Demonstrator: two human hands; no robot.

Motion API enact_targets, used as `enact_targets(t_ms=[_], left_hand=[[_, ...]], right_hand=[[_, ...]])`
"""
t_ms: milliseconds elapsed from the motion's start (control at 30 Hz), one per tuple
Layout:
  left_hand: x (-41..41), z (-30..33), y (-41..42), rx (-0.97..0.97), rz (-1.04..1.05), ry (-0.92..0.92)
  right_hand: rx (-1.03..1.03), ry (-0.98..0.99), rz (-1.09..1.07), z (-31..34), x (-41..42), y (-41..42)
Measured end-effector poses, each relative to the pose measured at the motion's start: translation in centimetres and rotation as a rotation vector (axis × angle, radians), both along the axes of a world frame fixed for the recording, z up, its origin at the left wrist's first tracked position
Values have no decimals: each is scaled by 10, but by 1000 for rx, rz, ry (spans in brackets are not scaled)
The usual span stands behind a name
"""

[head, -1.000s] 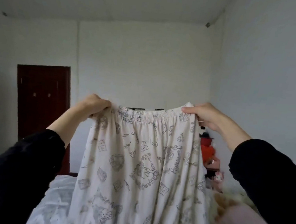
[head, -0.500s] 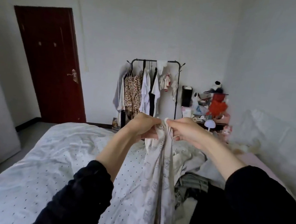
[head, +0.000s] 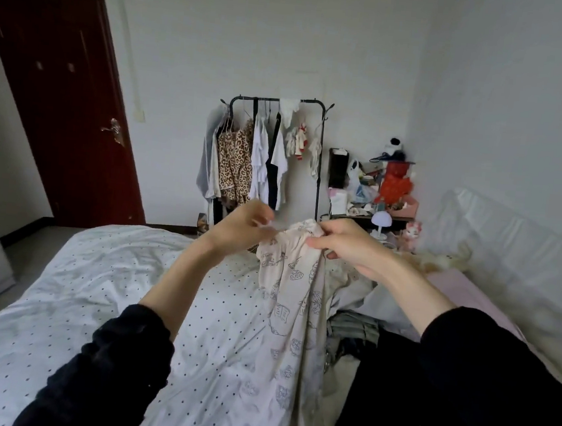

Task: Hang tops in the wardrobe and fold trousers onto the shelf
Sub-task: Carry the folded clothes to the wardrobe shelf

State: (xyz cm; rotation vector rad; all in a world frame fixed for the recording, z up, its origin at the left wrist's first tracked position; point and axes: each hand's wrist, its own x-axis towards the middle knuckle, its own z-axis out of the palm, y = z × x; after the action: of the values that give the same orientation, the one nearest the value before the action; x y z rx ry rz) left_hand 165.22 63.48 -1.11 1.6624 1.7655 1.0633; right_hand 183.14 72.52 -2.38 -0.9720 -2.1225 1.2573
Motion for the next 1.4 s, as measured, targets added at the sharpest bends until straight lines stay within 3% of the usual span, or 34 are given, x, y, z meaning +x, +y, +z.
enact_targets(t_ms=[133, 267, 533, 700, 833, 1000, 1200, 1400], left_hand=[[-12, -12, -5, -211, -155, -209], [-10, 0, 6, -57, -27, -367], [-8, 142, 19, 304, 40, -196], [2, 240, 8, 556, 4, -187], [7, 274, 1, 650, 27, -154], [6, 288, -5, 719, 72, -211], [3, 292, -24, 629, -20, -245], [-13, 248, -27, 416, 98, -25]], right_hand=[[-70, 154, 40, 21, 9, 9], [-84, 269, 26, 54, 14, 15], [180, 351, -186, 189, 17, 29], [286, 504, -66, 282, 33, 17], [273, 560, -16, 316, 39, 8], [248, 610, -13, 328, 39, 1], [202, 644, 87, 326, 37, -12], [150, 398, 87, 274, 27, -4]])
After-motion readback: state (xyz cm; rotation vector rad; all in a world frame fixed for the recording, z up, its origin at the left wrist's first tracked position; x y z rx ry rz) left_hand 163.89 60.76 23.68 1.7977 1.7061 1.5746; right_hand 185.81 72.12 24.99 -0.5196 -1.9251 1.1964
